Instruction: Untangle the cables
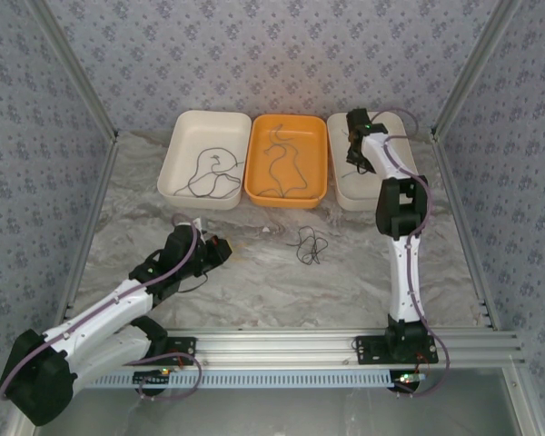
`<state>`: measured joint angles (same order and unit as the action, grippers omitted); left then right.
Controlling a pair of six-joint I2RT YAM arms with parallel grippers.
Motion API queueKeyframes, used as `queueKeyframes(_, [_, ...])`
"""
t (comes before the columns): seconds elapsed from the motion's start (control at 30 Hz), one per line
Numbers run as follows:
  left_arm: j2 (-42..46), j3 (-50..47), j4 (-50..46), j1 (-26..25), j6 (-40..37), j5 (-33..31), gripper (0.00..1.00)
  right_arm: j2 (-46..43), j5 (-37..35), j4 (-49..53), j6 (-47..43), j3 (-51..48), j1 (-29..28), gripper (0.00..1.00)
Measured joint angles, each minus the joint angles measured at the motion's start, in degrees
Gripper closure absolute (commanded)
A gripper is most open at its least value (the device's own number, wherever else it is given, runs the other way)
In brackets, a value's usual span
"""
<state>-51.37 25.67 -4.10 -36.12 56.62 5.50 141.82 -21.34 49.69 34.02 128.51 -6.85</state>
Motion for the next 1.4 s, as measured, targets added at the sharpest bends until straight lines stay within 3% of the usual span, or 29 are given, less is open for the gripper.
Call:
queueKeyframes(0.33, [-0.1,0.0,0.0,0.0,0.0,0.0,1.00,1.7,-1.4,1.7,0.5,0.7,0.9,0.43])
queueKeyframes(0.5, [-0.1,0.0,0.0,0.0,0.0,0.0,1.00,3.3,-0.2,2.3,1.4,2.8,1.3,0.48])
queueKeyframes(0.8, [0.0,0.0,0.0,0.0,0.0,0.0,1.00,4.8,2.9,3.0,4.1,4.5,2.2,0.71])
queueKeyframes(1.0, [-0.1,0.0,0.0,0.0,0.0,0.0,1.00,5.2,3.2,3.1,5.4,4.9,2.2,1.00])
queueKeyframes(1.2, [-0.1,0.0,0.0,0.0,0.0,0.0,1.00,3.9,2.5,1.0,5.7,2.6,1.9,1.00])
queueKeyframes(1.4, [-0.9,-0.8,0.5,-0.1,0.0,0.0,1.00,-4.5,0.0,-1.9,3.7,-3.1,0.2,1.00])
